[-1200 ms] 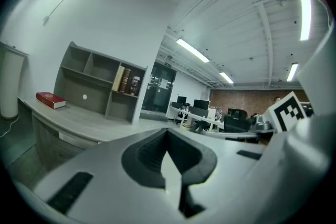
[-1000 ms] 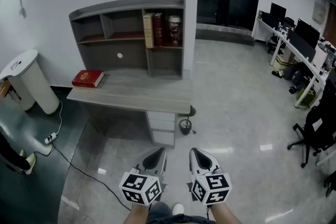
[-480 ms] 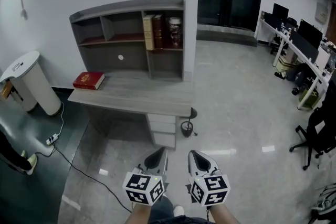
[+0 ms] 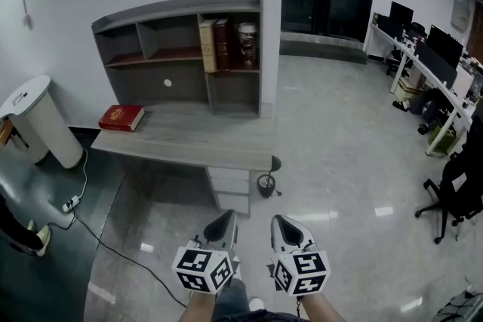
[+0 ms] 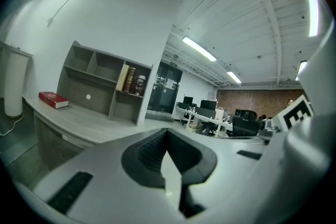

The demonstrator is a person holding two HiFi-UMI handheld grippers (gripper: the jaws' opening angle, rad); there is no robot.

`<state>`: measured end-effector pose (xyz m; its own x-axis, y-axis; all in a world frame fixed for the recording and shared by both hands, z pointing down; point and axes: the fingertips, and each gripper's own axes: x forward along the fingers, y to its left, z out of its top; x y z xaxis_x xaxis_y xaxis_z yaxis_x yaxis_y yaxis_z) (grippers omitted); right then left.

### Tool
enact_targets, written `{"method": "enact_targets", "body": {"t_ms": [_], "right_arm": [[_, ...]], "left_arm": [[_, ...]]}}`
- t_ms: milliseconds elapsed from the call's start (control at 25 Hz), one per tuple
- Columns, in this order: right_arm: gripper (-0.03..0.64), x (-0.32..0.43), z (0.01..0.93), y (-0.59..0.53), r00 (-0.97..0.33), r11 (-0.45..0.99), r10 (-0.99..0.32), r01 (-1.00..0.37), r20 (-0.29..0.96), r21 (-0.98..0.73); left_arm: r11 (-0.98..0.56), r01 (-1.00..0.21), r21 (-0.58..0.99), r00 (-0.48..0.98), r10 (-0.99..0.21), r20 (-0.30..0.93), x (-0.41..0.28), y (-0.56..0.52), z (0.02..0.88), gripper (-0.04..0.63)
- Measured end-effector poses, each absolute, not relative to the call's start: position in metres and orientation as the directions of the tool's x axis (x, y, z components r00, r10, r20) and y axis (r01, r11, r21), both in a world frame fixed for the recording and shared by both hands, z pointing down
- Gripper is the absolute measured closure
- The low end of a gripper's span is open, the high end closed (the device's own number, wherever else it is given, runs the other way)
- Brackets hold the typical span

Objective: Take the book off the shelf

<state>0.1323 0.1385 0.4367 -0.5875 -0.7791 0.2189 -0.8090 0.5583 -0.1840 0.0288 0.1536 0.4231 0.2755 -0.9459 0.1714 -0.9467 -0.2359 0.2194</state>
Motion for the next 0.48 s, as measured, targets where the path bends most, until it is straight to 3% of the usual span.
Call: {"method": "enact_targets", "body": {"t_ms": [480], "right_arm": [[0.609, 0.098, 0.450, 0.082, -0.588, 0.559, -0.768, -0.809, 0.254, -0.183]], "left_arm": [[-0.235, -0.945, 0.226, 0.279, -0.942, 0.186, -0.006, 0.092, 0.433, 0.583]]}}
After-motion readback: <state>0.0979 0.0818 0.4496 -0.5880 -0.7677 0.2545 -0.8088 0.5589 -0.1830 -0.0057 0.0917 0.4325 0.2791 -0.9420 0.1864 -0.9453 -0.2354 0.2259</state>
